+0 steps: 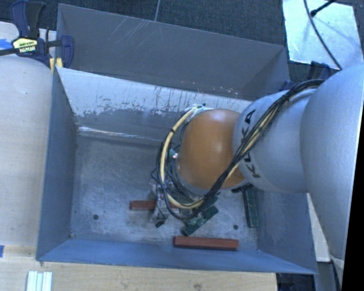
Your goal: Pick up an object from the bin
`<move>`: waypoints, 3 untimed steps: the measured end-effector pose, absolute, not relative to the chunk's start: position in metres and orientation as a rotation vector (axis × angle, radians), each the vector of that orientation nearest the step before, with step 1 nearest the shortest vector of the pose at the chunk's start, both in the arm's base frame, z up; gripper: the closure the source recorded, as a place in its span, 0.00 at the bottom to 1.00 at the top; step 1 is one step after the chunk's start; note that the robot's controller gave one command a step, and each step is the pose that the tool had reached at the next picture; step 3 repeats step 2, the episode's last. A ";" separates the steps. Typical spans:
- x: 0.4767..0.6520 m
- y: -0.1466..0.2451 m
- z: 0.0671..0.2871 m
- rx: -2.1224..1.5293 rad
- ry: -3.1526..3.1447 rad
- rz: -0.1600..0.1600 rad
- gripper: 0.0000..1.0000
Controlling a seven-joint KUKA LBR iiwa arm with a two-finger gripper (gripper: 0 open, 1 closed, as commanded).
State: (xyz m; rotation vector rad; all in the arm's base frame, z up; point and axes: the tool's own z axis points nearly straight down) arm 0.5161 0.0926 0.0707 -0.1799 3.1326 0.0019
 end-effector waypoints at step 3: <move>0.514 0.114 0.234 -0.093 3.128 0.003 1.00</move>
Offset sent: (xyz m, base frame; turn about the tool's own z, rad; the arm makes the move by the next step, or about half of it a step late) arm -0.0136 0.0280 0.0507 -0.0007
